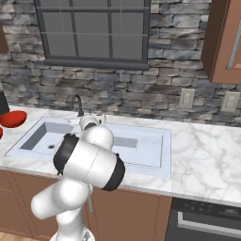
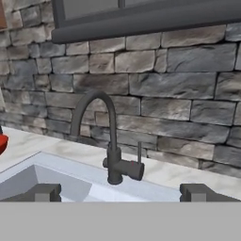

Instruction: Rinse each bowl for a few seconds and place them down in the sink or on the counter.

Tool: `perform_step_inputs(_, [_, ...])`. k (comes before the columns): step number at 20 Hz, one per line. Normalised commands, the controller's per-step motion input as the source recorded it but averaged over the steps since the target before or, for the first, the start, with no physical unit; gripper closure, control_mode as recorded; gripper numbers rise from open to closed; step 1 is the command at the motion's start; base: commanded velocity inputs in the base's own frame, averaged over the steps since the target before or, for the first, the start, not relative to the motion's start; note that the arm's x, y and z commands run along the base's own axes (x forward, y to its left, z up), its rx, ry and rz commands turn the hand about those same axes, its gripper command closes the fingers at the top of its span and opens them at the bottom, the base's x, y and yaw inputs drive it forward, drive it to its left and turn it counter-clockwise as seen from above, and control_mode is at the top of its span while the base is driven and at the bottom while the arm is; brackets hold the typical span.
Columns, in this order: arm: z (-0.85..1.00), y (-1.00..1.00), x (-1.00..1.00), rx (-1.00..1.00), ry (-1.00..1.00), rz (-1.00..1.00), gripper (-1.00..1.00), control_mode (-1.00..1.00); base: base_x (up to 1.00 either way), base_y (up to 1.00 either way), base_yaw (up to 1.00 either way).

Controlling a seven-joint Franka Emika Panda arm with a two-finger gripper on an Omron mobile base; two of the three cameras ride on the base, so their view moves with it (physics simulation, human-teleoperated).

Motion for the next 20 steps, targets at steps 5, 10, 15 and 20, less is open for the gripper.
perform_step_inputs(5, [0.0, 0.09, 0.11, 0.0, 0.06, 0.0, -1.0, -1.0, 0.0, 0.0, 0.0])
perform_step_inputs(10, [0.0, 0.07, 0.11, 0.0, 0.08, 0.0, -1.0, -1.0, 0.0, 0.0, 0.0])
perform_step_inputs(15, [0.0, 0.02, 0.14, 0.01, 0.03, 0.0, -1.0, -1.0, 0.0, 0.0, 0.0])
perform_step_inputs(20, [-0.07, 0.01, 0.23, 0.05, 0.0, 0.0, -1.0, -1.0, 0.0, 0.0, 0.0])
